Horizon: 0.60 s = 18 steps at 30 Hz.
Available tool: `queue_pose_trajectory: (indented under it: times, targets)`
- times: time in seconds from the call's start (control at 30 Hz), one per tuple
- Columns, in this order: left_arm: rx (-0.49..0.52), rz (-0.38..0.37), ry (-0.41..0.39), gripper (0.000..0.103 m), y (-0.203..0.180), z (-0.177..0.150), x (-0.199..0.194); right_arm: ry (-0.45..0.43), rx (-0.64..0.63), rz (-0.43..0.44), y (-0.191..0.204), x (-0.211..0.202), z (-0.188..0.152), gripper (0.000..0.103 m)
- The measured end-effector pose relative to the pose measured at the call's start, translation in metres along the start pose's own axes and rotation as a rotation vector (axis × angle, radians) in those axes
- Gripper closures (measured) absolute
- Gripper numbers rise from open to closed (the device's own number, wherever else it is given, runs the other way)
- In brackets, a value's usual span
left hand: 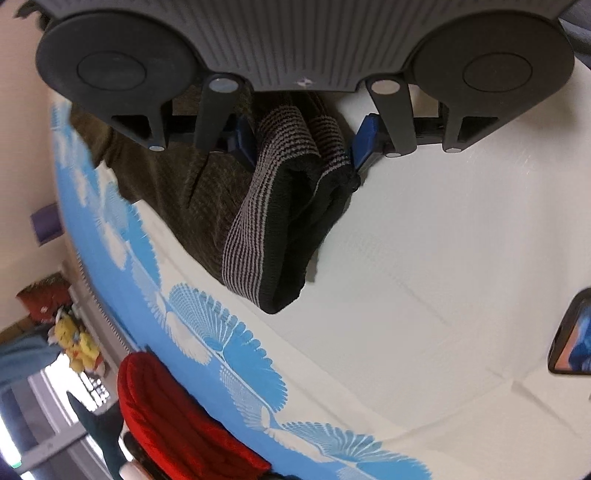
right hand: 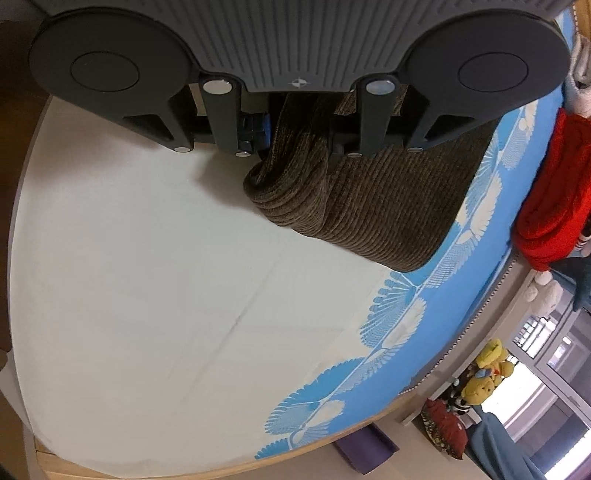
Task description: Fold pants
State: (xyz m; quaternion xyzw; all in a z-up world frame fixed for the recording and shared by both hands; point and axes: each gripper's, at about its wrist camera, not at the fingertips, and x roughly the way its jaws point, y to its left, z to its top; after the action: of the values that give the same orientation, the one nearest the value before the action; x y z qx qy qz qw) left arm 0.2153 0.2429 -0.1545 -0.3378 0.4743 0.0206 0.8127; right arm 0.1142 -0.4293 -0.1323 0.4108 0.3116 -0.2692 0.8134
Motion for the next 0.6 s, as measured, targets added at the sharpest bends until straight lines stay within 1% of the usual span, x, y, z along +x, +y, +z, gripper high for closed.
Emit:
queue_pose_trajectory:
  times: [0.07, 0.13, 0.17, 0.2, 0.23, 0.27, 0.3, 0.37, 0.4, 0.43, 0.47, 0.53, 0.57, 0.6]
  targets:
    - [-0.032, -0.015, 0.036, 0.045, 0.004, 0.003, 0.006, -0.013, -0.016, -0.021, 0.005, -0.002, -0.004, 0.077]
    - [-0.036, -0.010, 0.047, 0.045, 0.004, 0.004, 0.009, -0.055, -0.088, -0.041, 0.022, -0.011, -0.006, 0.078]
    - [-0.025, -0.008, 0.048, 0.044, 0.002, 0.005, 0.006, -0.100, -0.164, -0.044, 0.039, -0.021, -0.009, 0.078]
    - [-0.016, -0.008, 0.047, 0.041, 0.000, 0.005, 0.002, -0.139, -0.235, -0.036, 0.056, -0.028, -0.013, 0.079]
    - [-0.006, -0.019, 0.045, 0.031, -0.002, 0.007, -0.003, -0.189, -0.328, -0.014, 0.078, -0.040, -0.018, 0.079]
    - [-0.004, -0.040, 0.042, 0.025, -0.003, 0.010, -0.010, -0.249, -0.447, 0.016, 0.108, -0.055, -0.028, 0.079]
    - [-0.011, -0.062, 0.032, 0.014, -0.002, 0.013, -0.019, -0.292, -0.540, 0.045, 0.131, -0.067, -0.038, 0.079]
    - [-0.019, -0.115, -0.027, 0.011, 0.003, 0.018, -0.043, -0.390, -0.770, 0.148, 0.189, -0.097, -0.080, 0.079]
    - [-0.023, -0.150, -0.054, 0.008, 0.005, 0.021, -0.053, -0.427, -0.873, 0.205, 0.212, -0.110, -0.105, 0.079]
    - [-0.032, -0.191, -0.075, 0.006, 0.008, 0.023, -0.060, -0.454, -0.965, 0.261, 0.230, -0.120, -0.131, 0.079]
    - [-0.048, -0.246, -0.091, 0.006, 0.012, 0.026, -0.066, -0.482, -1.076, 0.335, 0.249, -0.132, -0.167, 0.079]
    - [-0.059, -0.333, -0.075, 0.006, 0.015, 0.031, -0.066, -0.505, -1.265, 0.476, 0.270, -0.146, -0.236, 0.079]
    - [-0.048, -0.358, -0.061, 0.006, 0.013, 0.032, -0.061, -0.492, -1.357, 0.559, 0.274, -0.151, -0.275, 0.079]
    - [-0.032, -0.353, -0.035, 0.006, 0.009, 0.033, -0.053, -0.464, -1.433, 0.627, 0.273, -0.153, -0.307, 0.079]
